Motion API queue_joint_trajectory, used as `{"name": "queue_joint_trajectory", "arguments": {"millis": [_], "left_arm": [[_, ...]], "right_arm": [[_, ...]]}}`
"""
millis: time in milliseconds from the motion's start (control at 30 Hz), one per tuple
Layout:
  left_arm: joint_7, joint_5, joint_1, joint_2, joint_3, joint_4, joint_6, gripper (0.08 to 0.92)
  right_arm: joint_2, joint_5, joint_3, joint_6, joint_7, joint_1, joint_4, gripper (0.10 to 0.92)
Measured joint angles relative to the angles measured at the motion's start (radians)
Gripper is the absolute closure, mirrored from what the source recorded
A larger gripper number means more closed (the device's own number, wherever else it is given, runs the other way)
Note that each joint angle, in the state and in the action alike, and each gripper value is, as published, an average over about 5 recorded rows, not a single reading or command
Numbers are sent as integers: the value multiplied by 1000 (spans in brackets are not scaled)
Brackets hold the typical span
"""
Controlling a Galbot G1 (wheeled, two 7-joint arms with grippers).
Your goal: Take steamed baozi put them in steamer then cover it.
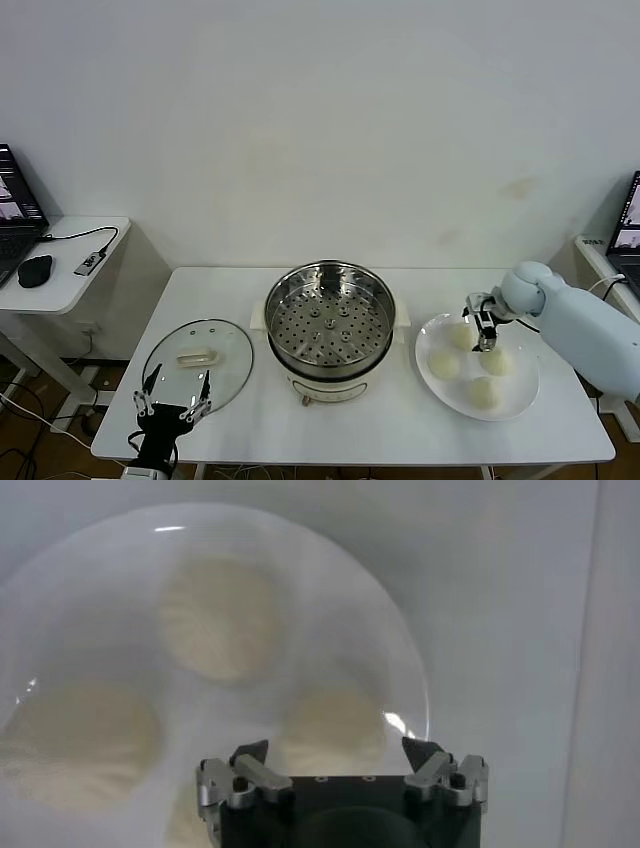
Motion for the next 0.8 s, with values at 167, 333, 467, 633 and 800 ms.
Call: {"name": "queue_joint_trajectory", "arguments": {"millis": [167,333,467,633,800], "left_arm": [[1,1,-2,0,1,0,0,177],[1,4,0,0,0,-2,0,177],[1,5,-1,0,-4,-5,0,177],[1,5,-2,-1,-7,-7,0,177],[1,3,-1,-1,-11,-5,-1,177]], "right_arm": [[18,-9,10,-4,8,-9,-22,203],[39,-24,23,-9,14,-19,-45,231],[53,-34,31,-12,17,-23,-61,300],[60,-43,37,-18,17,-28,-69,352],[56,-45,38,-23,15,-27,-67,410]]}}
